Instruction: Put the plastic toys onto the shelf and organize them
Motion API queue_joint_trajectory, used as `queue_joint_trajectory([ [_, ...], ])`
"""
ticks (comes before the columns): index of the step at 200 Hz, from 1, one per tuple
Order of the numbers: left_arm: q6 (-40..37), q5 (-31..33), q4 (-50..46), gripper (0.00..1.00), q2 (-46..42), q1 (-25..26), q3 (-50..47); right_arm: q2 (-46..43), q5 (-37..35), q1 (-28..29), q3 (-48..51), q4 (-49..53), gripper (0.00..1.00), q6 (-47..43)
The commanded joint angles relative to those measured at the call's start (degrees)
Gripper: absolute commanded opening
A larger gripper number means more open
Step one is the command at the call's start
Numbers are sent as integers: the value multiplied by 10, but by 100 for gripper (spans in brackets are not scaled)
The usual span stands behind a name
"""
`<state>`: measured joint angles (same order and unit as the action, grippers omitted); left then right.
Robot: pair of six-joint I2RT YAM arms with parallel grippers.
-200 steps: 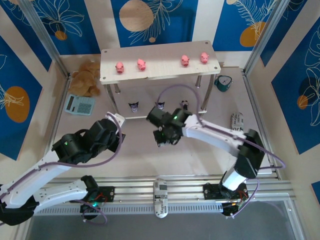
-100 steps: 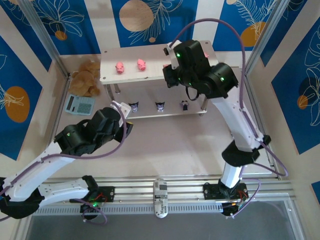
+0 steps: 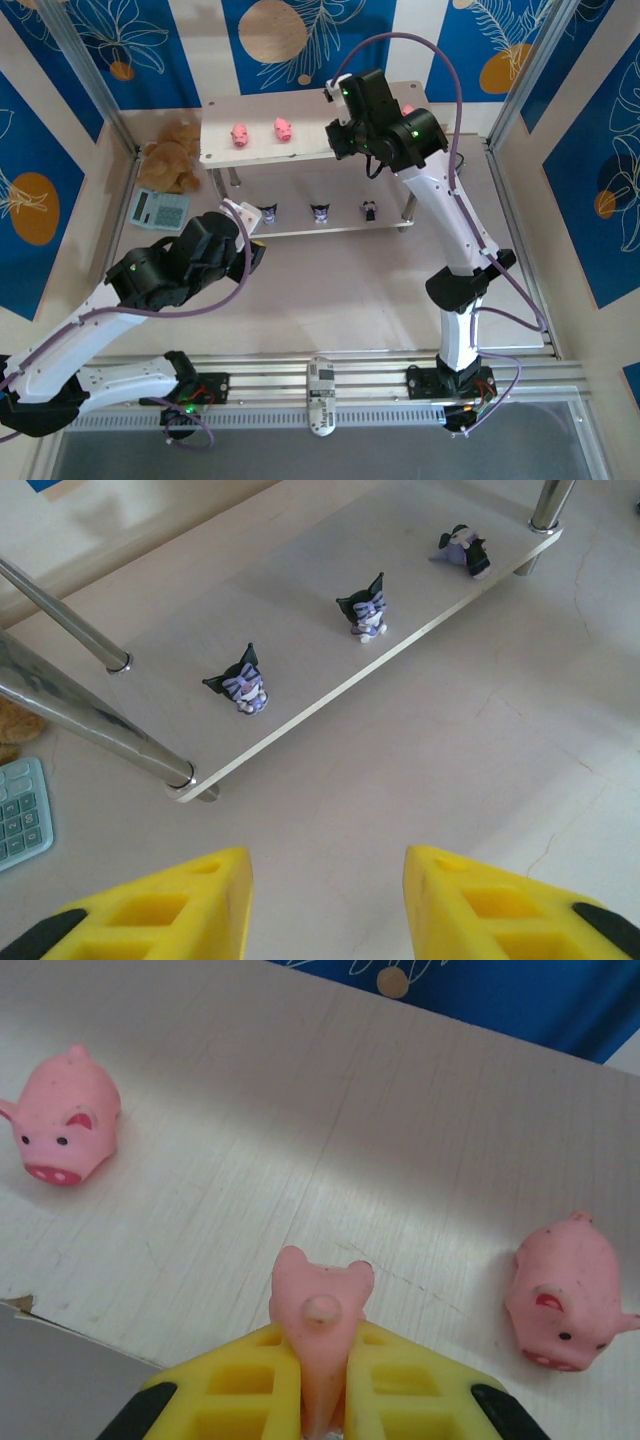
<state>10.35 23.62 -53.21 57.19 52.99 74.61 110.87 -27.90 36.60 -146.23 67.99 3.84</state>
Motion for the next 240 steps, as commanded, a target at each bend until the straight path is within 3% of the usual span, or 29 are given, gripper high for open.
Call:
queue_joint_trajectory([
  [1,-7,2,-12,45,2,-5,18,7,18,-6,-18,-17,14,-12],
  [98,-9,-2,-17,45,4,-12,16,43,43,-25,-25,-15,18,-3],
  [160,-11,-2,-16,46,4,-16,13,55,42,-31,-29,-30,42,-1],
  [240,-10,-4,-19,46,-1,-18,9,62,60,-38,-47,-38,54,11],
])
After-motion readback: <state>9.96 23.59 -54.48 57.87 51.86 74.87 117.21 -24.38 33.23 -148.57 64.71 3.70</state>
